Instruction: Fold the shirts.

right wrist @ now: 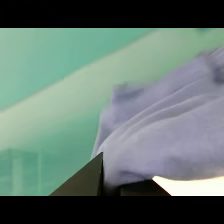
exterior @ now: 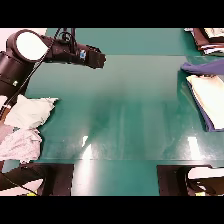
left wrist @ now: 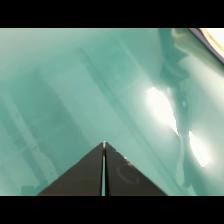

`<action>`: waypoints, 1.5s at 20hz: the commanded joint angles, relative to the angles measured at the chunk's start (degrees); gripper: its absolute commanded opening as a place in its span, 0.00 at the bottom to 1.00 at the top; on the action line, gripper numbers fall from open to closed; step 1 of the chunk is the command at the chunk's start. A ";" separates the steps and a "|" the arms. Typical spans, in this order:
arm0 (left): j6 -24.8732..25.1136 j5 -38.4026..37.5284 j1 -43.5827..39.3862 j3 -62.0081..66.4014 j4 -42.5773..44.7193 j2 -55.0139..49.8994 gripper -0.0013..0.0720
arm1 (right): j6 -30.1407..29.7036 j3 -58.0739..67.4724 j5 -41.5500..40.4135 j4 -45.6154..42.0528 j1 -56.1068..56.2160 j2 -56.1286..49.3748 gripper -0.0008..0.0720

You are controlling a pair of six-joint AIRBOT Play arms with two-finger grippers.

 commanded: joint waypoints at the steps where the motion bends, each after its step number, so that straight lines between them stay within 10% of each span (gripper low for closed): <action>1: 0.02 0.63 -0.33 -0.15 0.04 -0.02 0.05 | -0.11 7.54 3.21 -0.02 -1.62 0.07 0.04; 7: 0.04 -0.33 -0.33 -0.15 0.02 0.00 0.05 | 0.13 15.43 11.87 -0.59 -3.78 1.81 0.03; 17: 0.09 -1.60 -0.33 -0.15 0.04 0.00 0.05 | 0.11 -10.71 22.18 -16.90 -14.10 16.24 0.04; 18: 0.09 -1.57 -0.33 -0.15 0.04 0.00 0.05 | 0.13 -13.64 23.37 -18.60 -15.61 17.66 0.07; 21: 0.09 -1.68 -0.33 -0.15 0.04 0.00 0.05 | 0.11 -21.94 23.15 -20.13 -20.00 22.01 0.64; 30: 0.09 -2.21 -0.33 -0.15 0.07 0.00 0.05 | 0.15 -25.81 20.65 -1.62 -16.35 29.16 0.68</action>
